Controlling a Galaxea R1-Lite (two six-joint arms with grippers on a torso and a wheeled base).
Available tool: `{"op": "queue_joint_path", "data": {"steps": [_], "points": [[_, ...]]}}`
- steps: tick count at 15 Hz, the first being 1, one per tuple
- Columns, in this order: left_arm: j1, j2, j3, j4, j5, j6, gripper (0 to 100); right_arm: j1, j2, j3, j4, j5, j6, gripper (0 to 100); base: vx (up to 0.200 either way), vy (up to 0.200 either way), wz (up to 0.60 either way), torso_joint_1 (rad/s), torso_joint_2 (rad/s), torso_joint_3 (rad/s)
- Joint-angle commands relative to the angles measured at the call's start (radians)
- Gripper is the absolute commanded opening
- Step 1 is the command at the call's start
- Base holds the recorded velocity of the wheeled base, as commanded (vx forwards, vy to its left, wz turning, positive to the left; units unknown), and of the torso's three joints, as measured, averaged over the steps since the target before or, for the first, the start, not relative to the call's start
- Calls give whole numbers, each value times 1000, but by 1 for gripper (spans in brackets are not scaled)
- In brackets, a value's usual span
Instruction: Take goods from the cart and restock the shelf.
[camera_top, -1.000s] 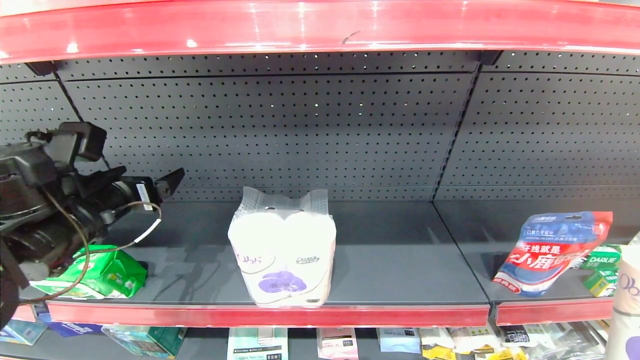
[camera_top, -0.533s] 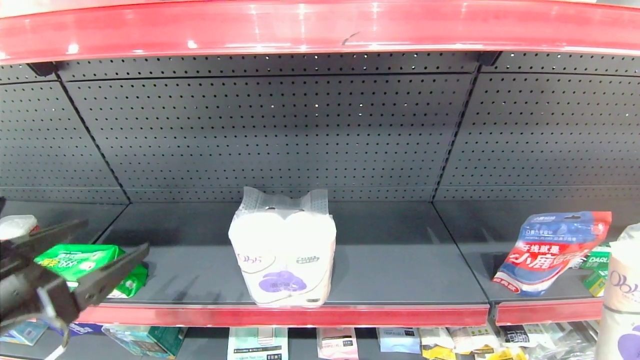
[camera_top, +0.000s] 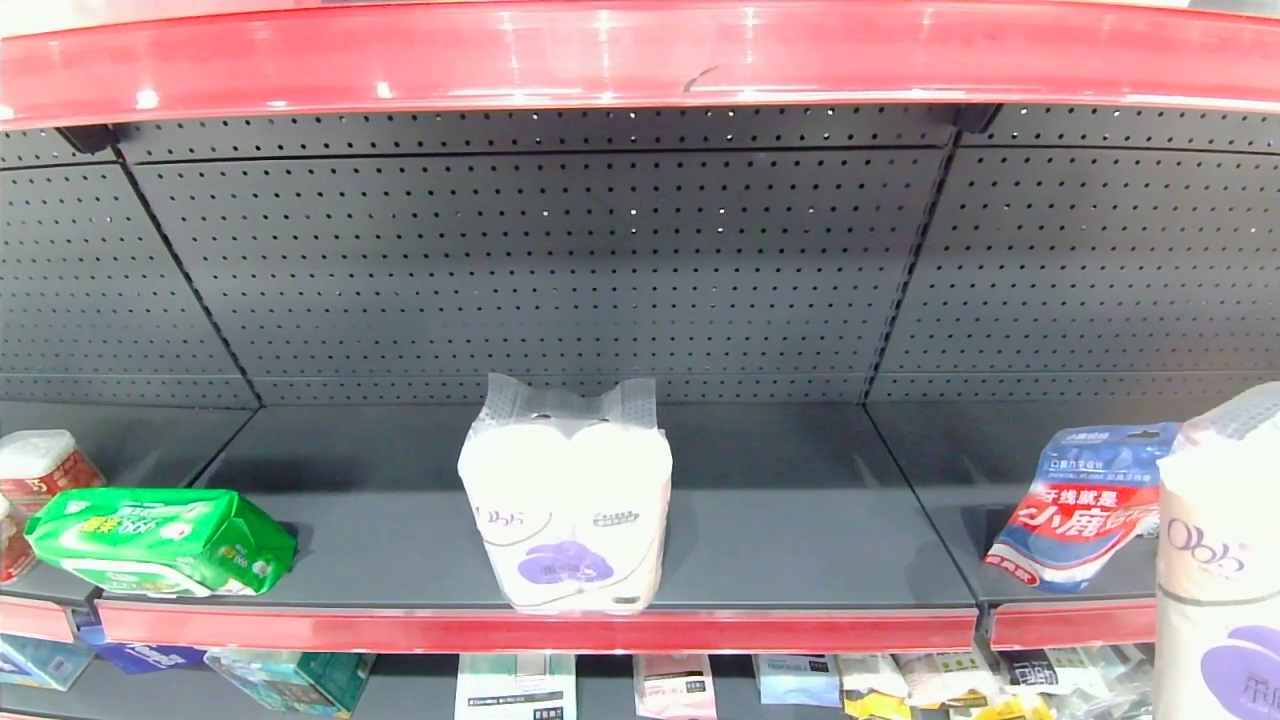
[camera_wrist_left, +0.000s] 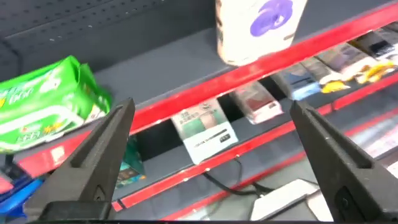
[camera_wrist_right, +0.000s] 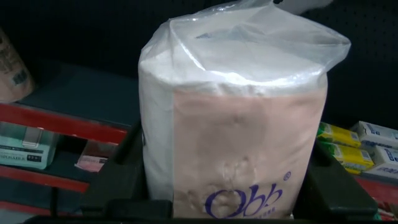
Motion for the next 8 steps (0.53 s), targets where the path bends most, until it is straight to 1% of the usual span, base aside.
{"op": "queue_joint_path", "data": {"steps": [1, 4, 6, 8], "points": [[0, -159, 87, -4, 22, 4, 100, 3, 20, -6, 2, 0, 0, 0, 0, 0, 0, 0, 0, 0], [0, -149, 112, -26, 22, -13, 100, 1, 28, -5, 2, 0, 2, 0, 0, 0, 0, 0, 0, 0], [0, -153, 112, -26, 25, -13, 100, 3, 28, 3, 2, 2, 2, 0, 0, 0, 0, 0, 0, 0], [0, -149, 112, -26, 42, -13, 100, 3, 30, 6, 2, 3, 5, 0, 0, 0, 0, 0, 0, 0]]}}
